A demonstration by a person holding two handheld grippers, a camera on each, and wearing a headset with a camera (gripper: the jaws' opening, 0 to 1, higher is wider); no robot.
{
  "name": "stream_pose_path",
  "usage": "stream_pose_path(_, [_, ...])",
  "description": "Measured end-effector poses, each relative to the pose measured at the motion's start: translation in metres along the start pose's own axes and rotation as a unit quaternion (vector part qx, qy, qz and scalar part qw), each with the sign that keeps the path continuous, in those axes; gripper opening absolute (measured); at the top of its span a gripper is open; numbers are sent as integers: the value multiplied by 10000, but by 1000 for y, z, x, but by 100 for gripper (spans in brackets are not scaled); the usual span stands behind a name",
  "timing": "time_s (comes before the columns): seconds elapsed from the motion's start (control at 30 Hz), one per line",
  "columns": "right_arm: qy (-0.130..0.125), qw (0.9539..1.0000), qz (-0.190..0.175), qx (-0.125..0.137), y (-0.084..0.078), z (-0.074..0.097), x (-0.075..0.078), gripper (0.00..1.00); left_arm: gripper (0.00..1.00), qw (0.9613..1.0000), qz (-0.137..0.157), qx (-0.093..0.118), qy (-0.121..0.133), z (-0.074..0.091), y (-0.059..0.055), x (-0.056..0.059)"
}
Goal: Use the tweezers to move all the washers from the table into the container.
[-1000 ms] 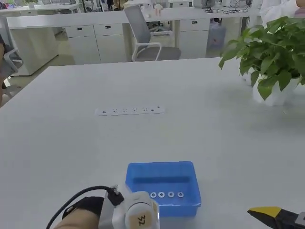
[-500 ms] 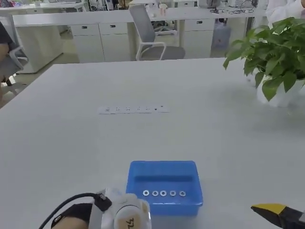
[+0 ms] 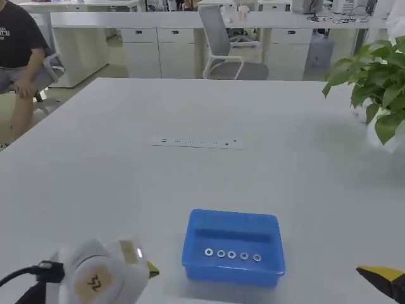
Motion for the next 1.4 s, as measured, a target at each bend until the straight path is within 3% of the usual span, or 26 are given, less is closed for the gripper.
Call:
stream_pose_path(0.07, [-70,9998,-13,161,2,0,2,61,70,9984,244,357,364,8,4,-3])
stream_pose_path(0.13, [-140,9993,49,333,5,2,4,64,79,9930,449,779,771,16,9,-7])
stream_pose_path(0.17, [-163,9989,56,441,7,3,5,66,83,9878,630,1085,927,21,14,-7])
stream_pose_path(0.27, [-269,9974,86,661,11,5,9,73,93,9734,986,1698,1184,32,25,-7])
stream_pose_path(0.3, [-283,9969,79,728,13,6,10,75,94,9718,1007,1744,1223,33,25,-7])
stream_pose_path(0.4, [-306,9953,-37,917,17,7,13,81,97,9616,1072,1982,1570,42,27,-9])
stream_pose_path(0.53, [-454,9921,-146,1161,21,9,17,90,99,9511,1191,2263,1730,48,29,-8])
stream_pose_path(0.6, [-518,9900,-234,1294,23,10,20,95,99,9423,1344,2500,1775,51,32,-7])
stream_pose_path(0.77, [-601,9861,-374,1500,25,18,26,99,99,9077,1704,3181,2144,63,40,-11])
stream_pose_path(0.87, [-636,9847,-403,1573,28,15,26,99,99,8946,1887,3307,2341,67,38,-15])
stream_pose_path(0.9, [-653,9844,-412,1578,28,15,27,99,99,8931,1908,3328,2352,68,37,-16])
stream_pose_path(1.03, [-695,9837,-507,1577,28,11,28,99,99,8969,1909,3220,2356,66,33,-20])
stream_pose_path(1.23, [-857,9839,-589,1456,27,9,28,99,99,8919,2023,3326,2301,63,33,-20])
stream_pose_path(1.37, [-841,9830,-597,1518,25,9,35,99,99,8922,2081,3263,2328,57,33,-18])
stream_pose_path(1.4, [-832,9833,-603,1501,25,8,35,99,99,8938,2046,3226,2349,56,34,-17])
Point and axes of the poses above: the centre of the closed fingertips' face, and the gripper's own axes: z roughly backward along the fingers, x roughly to its right, y roughly out of its top, the point moved 7 cm from there along z, roughly backward along the fingers, and after that the axes turned 12 degrees about -z, right-handed, at the moved point
